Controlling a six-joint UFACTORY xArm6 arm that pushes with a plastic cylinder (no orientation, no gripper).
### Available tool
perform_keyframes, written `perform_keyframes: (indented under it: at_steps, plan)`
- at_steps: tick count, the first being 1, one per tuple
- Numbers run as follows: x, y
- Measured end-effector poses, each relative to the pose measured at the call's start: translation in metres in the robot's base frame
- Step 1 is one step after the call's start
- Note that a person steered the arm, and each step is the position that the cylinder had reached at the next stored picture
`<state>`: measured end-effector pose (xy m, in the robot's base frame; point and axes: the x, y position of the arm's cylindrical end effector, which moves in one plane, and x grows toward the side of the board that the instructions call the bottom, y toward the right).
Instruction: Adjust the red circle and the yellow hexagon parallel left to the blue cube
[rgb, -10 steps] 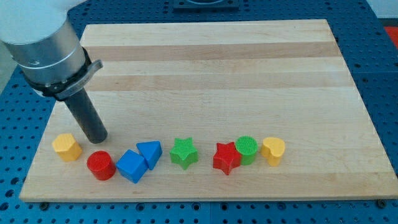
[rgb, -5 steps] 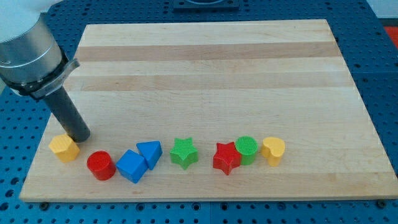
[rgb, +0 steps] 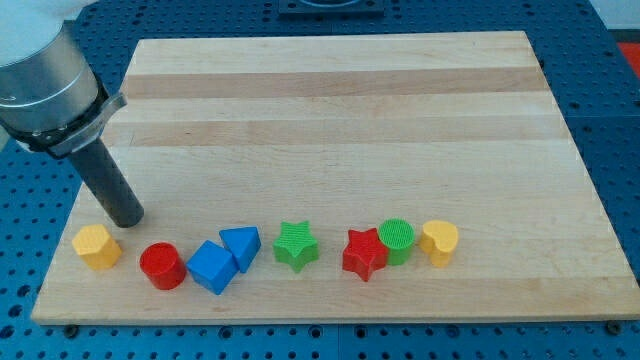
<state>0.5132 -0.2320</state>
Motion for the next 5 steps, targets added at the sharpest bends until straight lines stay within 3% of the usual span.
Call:
perform_keyframes:
  at_steps: [5]
  plan:
    - [0.023,-0.034]
